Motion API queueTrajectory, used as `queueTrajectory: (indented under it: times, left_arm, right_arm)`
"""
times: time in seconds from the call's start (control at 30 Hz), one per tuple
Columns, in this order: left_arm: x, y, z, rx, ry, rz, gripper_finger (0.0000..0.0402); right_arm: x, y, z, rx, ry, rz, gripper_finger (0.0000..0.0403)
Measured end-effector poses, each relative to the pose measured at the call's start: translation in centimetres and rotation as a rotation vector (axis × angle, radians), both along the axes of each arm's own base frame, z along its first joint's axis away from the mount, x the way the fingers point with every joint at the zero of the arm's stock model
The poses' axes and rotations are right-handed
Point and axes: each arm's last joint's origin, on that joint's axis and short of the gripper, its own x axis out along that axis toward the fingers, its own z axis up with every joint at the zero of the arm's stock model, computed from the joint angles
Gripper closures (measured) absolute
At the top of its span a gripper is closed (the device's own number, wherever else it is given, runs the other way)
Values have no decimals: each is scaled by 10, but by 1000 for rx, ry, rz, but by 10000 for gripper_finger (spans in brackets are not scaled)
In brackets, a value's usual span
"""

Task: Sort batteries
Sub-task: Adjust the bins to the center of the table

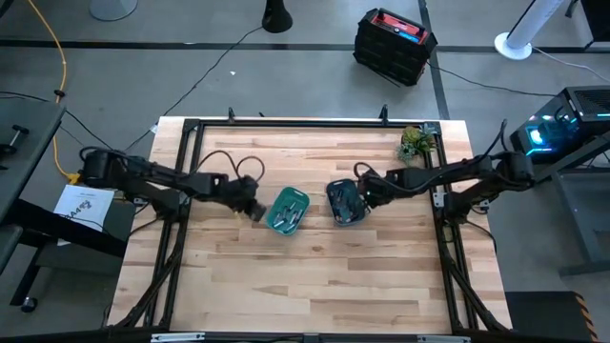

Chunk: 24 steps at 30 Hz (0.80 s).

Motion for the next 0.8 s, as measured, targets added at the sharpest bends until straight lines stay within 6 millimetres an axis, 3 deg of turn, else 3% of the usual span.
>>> queueTrajectory:
  times: [0.17,0.37,0.6,0.8]
  left_arm:
    - [-1,-28,3,-22,-7,-71,401]
    - [12,-46,-2,8,-116,-4,401]
    - [35,-52,-14,-76,-245,-24,401]
    - [61,-53,-18,-47,-245,-69,401]
  right_arm:
    - [-2,27,-1,52,25,50,403]
    - [0,54,0,52,-29,23,403]
    - [-1,68,1,60,-62,2,403]
    - [2,68,2,21,-110,-33,403]
